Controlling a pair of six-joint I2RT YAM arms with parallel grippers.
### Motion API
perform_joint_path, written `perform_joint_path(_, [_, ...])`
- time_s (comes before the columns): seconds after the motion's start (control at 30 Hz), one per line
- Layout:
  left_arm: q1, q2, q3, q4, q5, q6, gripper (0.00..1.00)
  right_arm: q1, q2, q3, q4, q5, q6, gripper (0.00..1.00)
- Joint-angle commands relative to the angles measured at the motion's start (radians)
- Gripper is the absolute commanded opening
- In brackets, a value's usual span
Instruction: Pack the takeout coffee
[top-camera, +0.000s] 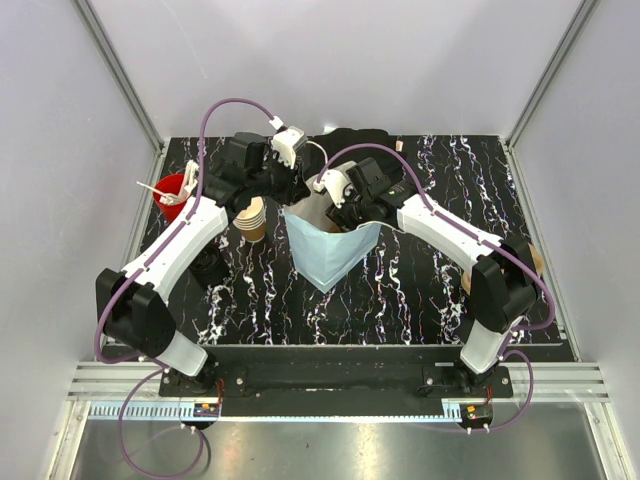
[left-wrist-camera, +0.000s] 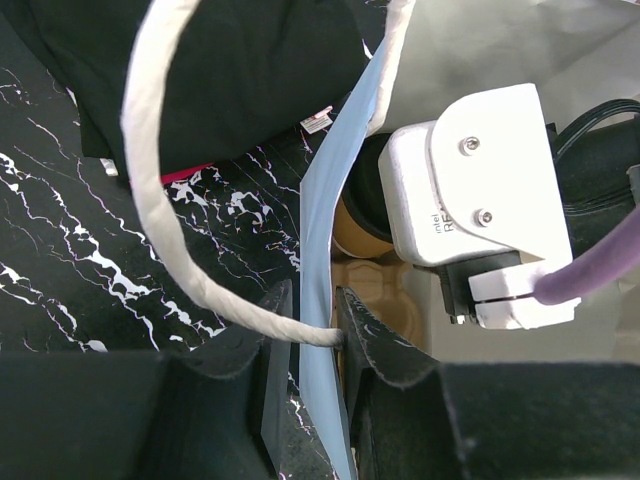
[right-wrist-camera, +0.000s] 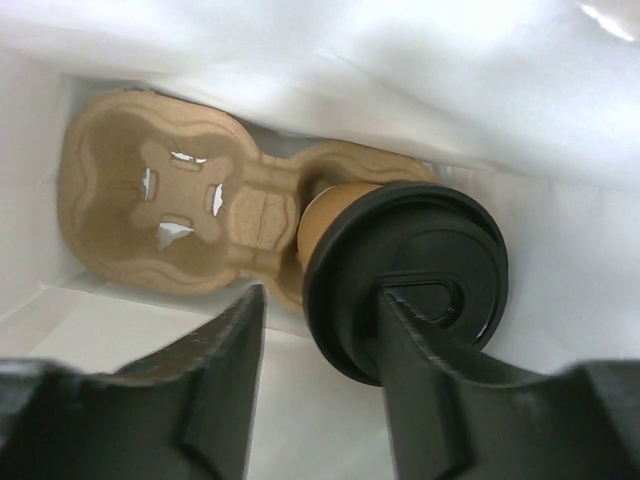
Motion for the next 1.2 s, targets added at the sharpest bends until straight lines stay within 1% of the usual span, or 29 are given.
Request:
perform_joint_path(0.0, [-0.002,-0.039,0.028,0.026,0.008,0.006,0.27,-0.011,-0.022,0.016,0.007,0.007,-0.007,0.6])
perform_joint_path(0.17, [-0.002,-0.038,0.028,0.027,0.008,0.007,0.27,-0.011,-0.027,0.021,-0.007,0.007,-0.007,0.73])
perform_joint_path(0.27, [-0.001,-0.038,0.028,0.027,0.005,0.006,0.27,-0.011,-0.033,0.025,-0.01,0.007,-0.007,0.77])
perform_joint_path(0.3, [-0.002,-0.039,0.028,0.027,0.007,0.006,0.27,-0.011,-0.036,0.027,-0.011,0.006,-0.005,0.84])
perform_joint_path(0.37, [-0.001,-0.041,0.027,0.026,0.007,0.006,0.27,-0.009,-0.04,0.03,-0.016,0.007,-0.005,0.85])
perform_joint_path(0.5, [-0.001,-0.041,0.028,0.027,0.005,0.006,0.27,-0.011,-0.05,0.042,-0.027,0.009,-0.004,0.91])
perform_joint_path(0.7, [-0.002,-0.041,0.03,0.027,0.008,0.007,0.27,-0.011,-0.054,0.067,-0.05,0.014,-0.002,0.97])
perform_joint_path(0.73, [-0.002,-0.041,0.03,0.027,0.008,0.009,0.27,-0.011,-0.059,0.071,-0.053,0.014,-0.001,1.0])
perform_joint_path(1.17, [-0.001,-0.039,0.033,0.026,0.008,0.008,0.27,-0.011,-0.094,0.142,-0.108,-0.002,0.002,1.0])
